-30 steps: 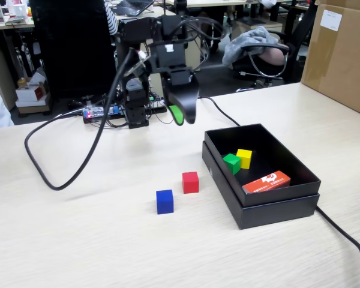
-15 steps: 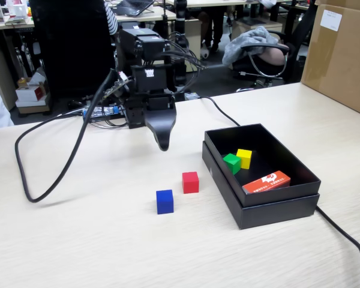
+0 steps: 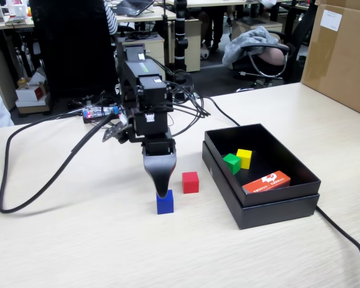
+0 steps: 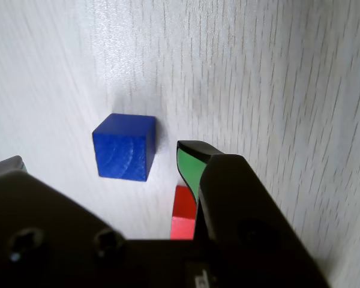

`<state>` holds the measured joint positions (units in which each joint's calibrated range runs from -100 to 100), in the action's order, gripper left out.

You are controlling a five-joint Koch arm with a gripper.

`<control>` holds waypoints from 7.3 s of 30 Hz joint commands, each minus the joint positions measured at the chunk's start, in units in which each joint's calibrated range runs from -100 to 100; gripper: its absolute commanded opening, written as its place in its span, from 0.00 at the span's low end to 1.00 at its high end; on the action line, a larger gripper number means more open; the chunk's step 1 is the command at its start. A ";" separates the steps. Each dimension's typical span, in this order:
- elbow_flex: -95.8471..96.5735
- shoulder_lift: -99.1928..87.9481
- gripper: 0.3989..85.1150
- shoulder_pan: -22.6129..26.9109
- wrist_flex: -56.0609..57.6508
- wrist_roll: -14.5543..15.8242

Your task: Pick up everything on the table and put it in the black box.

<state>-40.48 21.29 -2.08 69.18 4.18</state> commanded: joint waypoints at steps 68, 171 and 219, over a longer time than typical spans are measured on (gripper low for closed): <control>-4.12 -9.65 0.01 19.78 0.15 2.59; 5.31 -26.97 0.01 7.28 0.23 -0.24; 10.47 -53.82 0.53 12.16 0.32 -1.17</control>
<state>-30.90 -18.71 12.33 69.88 4.66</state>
